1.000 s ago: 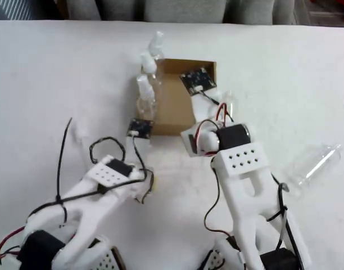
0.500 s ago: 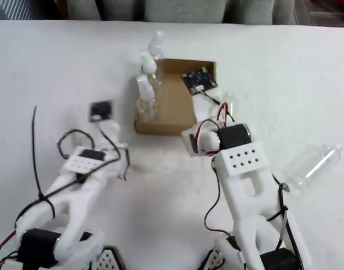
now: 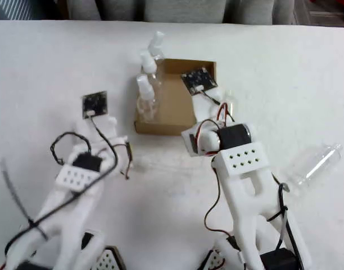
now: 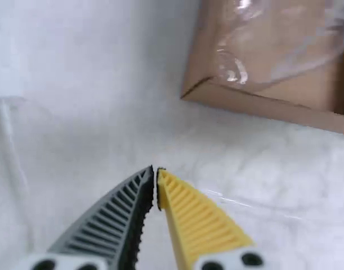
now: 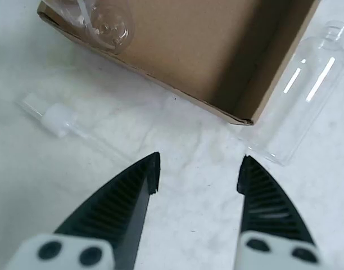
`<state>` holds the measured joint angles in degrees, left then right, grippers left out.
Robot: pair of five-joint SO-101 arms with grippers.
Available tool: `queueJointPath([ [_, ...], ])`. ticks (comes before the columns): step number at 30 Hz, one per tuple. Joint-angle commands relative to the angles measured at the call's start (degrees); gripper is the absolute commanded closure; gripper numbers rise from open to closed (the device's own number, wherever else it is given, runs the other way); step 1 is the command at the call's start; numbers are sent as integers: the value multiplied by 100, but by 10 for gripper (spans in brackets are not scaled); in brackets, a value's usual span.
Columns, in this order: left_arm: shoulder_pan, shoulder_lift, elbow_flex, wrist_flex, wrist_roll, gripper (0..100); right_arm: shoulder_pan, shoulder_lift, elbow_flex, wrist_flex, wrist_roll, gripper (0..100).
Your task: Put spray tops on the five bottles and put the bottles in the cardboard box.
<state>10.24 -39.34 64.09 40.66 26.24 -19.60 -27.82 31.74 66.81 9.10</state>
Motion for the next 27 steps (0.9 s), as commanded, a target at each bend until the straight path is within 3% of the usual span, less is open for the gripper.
queueJointPath([
  [1,549,-1112,563,-387,26,972,48,-163,-70,-66,158,796],
  [3,690,-1534,949,-695,26,953,48,-163,-70,-75,176,813],
  [9,1051,-1895,1310,-941,79,747,40,-180,-70,-92,185,839],
  [11,1068,-1675,1310,-1178,343,794,22,-163,-70,-92,185,840],
  [15,1130,-716,1011,-1662,571,993,13,-154,-70,-92,185,840],
  [18,1323,251,659,-2057,563,942,13,-154,-70,-92,185,840],
  [22,1473,1481,255,-2637,563,979,13,-154,-70,-84,185,840],
  [27,1481,2466,-158,-2673,519,979,13,-154,-70,-92,185,840],
])
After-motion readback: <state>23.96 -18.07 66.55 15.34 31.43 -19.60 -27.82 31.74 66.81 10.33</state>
